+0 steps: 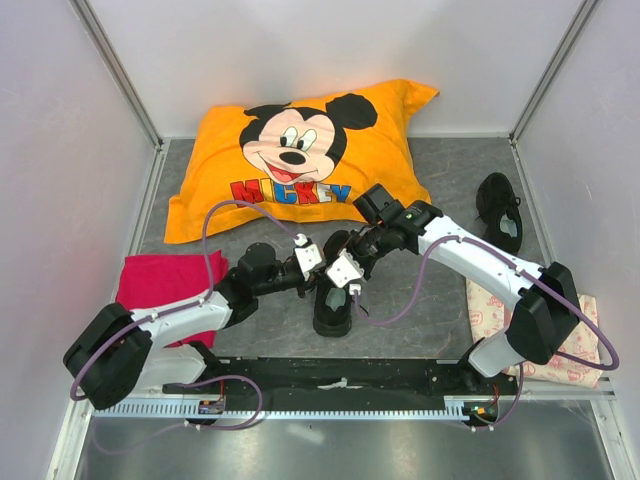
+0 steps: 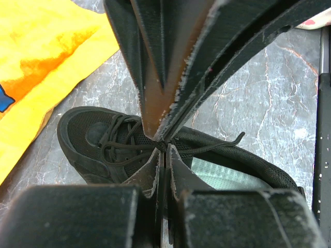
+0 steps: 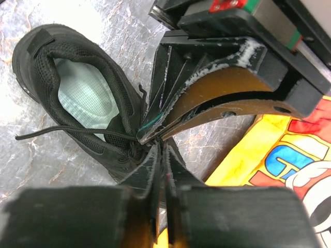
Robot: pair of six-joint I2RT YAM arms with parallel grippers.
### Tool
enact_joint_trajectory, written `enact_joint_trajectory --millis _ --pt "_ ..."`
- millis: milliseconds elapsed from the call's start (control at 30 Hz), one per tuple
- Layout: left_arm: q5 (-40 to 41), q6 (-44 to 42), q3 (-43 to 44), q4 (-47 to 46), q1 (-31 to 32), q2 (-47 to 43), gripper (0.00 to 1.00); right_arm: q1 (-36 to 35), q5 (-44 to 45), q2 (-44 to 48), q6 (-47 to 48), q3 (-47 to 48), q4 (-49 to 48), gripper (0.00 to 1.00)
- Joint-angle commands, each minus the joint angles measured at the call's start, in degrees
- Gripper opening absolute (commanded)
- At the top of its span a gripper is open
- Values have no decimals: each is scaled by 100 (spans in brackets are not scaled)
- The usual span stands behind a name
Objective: Tie the shoes
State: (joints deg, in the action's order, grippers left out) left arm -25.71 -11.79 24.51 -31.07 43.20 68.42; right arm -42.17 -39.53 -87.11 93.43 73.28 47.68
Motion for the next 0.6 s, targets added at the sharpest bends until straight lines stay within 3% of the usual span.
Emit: enact_joint_trajectory --millis 0,200,367,433,567 --pt "-118 -253 238 -22 -22 48 2 -37 -64 45 448 -94 136 0" --pt "22 -245 221 48 -31 -22 5 -28 -64 36 -33 2 128 0" --pt "347 -210 63 83 -66 -530 39 156 -230 -95 -1465 178 -223 0" --pt "409 -218 -16 127 -66 -716 45 271 -353 -96 -2160 161 -338 0" --pt "742 -166 -122 215 -66 -997 48 394 -485 -34 -3398 -119 -951 0"
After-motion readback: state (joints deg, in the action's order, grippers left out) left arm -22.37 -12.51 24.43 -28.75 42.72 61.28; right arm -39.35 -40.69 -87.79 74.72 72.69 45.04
